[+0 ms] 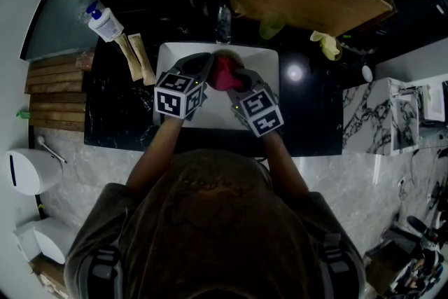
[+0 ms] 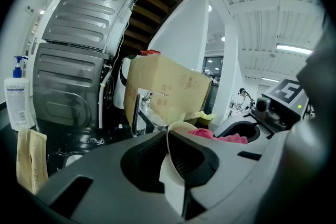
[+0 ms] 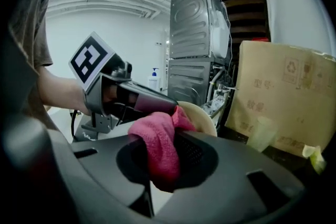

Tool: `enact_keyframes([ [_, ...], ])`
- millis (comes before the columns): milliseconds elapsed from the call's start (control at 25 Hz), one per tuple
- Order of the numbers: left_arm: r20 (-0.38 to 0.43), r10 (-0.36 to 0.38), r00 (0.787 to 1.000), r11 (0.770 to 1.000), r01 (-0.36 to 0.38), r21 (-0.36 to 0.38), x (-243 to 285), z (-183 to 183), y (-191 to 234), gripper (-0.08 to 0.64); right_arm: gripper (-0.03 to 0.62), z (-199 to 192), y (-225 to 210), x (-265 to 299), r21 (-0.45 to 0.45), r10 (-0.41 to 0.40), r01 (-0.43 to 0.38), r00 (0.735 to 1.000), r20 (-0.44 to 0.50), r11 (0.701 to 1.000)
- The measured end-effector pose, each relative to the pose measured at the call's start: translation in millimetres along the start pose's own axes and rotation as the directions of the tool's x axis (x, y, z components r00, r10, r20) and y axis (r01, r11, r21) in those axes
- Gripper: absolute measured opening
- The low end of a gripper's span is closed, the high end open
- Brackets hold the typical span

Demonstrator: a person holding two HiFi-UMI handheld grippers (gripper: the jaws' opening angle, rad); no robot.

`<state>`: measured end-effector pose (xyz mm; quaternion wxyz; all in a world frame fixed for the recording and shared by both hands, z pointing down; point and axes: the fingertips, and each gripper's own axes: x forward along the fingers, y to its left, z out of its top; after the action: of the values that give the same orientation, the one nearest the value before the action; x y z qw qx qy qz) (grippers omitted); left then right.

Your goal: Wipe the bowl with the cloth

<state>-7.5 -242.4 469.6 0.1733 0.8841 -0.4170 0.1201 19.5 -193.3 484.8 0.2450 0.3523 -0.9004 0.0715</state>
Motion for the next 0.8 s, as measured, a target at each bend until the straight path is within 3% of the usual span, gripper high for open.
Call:
enact_keyframes([
  [200, -0.002, 0.008, 1.000, 1.000, -0.008, -0.021, -2, -3, 6, 0.026, 0.043, 3, 4, -2, 0.055, 0.048, -0.050, 0.998, 0.048, 0.997],
  [360, -0.006, 0.032, 0.999, 0.998, -0.032, -0.048, -8, -11, 20, 0.025, 0.043, -2, -12, -13, 0.141, 0.022, -0.034, 0.996, 0.087, 0.989],
  [800, -0.031, 0.073, 0.997, 0.994, -0.075, -0.080, -18, -28, 39, 0.026, 0.043, -16, -39, -45, 0.272, -0.037, -0.004, 0.989, 0.145, 0.962],
])
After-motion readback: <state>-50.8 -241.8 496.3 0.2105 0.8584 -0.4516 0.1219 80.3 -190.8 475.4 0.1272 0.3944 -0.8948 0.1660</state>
